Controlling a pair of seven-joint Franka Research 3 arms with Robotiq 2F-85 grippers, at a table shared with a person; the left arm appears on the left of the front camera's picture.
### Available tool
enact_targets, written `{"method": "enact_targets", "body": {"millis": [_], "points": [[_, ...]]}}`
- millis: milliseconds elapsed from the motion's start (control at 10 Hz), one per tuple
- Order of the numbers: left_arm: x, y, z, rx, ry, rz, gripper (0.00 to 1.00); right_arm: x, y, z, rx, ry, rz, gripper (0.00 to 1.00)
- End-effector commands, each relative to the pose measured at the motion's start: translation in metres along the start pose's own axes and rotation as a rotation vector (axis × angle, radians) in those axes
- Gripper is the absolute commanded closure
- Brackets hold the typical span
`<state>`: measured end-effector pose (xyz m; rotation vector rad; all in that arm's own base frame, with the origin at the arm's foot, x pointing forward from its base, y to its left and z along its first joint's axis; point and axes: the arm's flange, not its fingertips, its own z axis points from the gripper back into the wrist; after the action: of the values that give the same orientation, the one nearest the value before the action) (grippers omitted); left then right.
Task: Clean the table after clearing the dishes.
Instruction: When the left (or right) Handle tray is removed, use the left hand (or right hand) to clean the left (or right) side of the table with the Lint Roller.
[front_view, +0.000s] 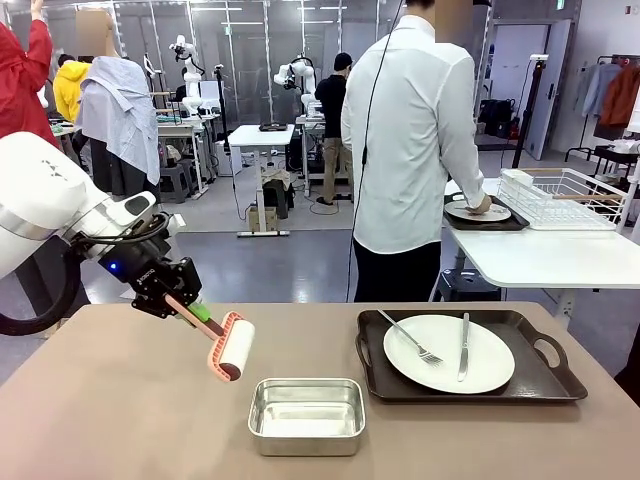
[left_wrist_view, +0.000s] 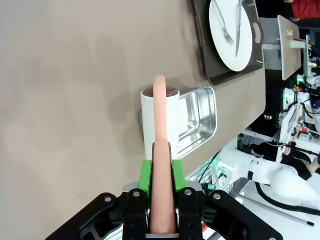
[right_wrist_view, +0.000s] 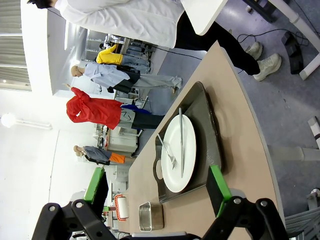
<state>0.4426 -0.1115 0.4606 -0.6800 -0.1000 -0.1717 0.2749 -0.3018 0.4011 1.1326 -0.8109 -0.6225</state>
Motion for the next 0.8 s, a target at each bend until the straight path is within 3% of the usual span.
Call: {"method": "enact_targets", "body": {"millis": [0,100,400,700], "points": [[-0.002,-0.001,0.006,-0.002,0.011,-0.007,0.87,0.000,0.002,0.001,0.015,-0.007,-0.007,0.00],[0.000,0.000,0.000,0.000,0.000,0.000,0.80,0.000,0.002,0.001,0.015,-0.007,-0.007,0.00],[0.034,0.029,-0.011,-0.023,-0.034,0.055,0.80,0.000,0.002,0.001,0.015,-0.007,-0.007,0.00],[0.056,0.059,-0.035,-0.089,0.017,0.090,0.80,0.000,0.002,0.001,0.015,-0.007,-0.007,0.00]]}}
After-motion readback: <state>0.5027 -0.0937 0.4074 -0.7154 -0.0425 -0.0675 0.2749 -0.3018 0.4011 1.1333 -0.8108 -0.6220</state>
